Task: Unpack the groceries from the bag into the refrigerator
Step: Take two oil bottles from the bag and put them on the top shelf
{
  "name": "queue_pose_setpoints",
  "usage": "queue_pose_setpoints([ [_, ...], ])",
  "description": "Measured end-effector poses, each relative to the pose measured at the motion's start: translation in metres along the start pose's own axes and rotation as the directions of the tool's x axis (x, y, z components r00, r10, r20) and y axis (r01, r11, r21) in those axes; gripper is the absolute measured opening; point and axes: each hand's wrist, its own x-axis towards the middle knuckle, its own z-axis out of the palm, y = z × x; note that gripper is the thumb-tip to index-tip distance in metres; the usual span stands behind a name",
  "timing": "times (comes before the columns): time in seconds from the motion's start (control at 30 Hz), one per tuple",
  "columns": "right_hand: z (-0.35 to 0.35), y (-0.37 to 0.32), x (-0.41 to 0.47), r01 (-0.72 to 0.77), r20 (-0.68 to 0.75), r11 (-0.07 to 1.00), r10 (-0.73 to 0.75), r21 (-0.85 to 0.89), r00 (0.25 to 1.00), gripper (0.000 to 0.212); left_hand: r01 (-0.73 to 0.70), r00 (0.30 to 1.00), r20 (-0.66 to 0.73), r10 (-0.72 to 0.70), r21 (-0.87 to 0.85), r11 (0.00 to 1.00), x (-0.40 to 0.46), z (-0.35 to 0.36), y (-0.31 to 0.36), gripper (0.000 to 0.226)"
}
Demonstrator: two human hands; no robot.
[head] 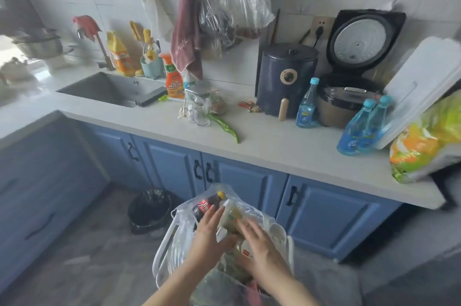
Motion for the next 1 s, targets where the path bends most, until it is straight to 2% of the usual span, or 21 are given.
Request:
queue_pose_setpoints([
  [0.33,0.005,0.035,0.057,0.059,0.123,0.997,-0.051,-0.059,0.991,0.077,0.204,0.975,-0.07,-0.212,-0.104,0.973,0.008,0.034,-0.021,0.071],
  [0.43,-0.002,0.055,0.075,0.063,0.146,0.984,-0.039,-0.168,0.988,0.082,0.343,0.93,-0.101,-0.354,-0.113,0.933,0.006,0.035,-0.026,0.07],
  [0.53,-0.012,0.079,0.09,0.072,0.173,0.969,-0.03,-0.238,0.984,0.084,0.401,0.903,-0.121,-0.413,-0.115,0.909,0.002,0.04,-0.028,0.069],
  [0.63,-0.014,0.094,0.1,0.1,0.243,0.975,-0.05,-0.196,0.969,0.084,0.446,0.878,-0.166,-0.448,-0.049,0.893,0.001,0.048,-0.027,0.067],
  [0.77,-0.013,0.096,0.114,0.239,0.324,0.953,-0.171,-0.185,0.931,0.083,0.518,0.846,-0.23,-0.481,0.134,0.845,0.011,0.058,-0.017,0.064],
  [0.9,-0.007,0.089,0.129,0.4,0.37,0.89,-0.304,-0.218,0.878,0.086,0.549,0.835,-0.229,-0.501,0.276,0.789,0.019,0.069,-0.016,0.059],
  [1.0,-0.001,0.082,0.144,0.46,0.385,0.849,-0.346,-0.261,0.856,0.087,0.581,0.814,-0.22,-0.538,0.303,0.755,0.024,0.073,-0.014,0.054],
])
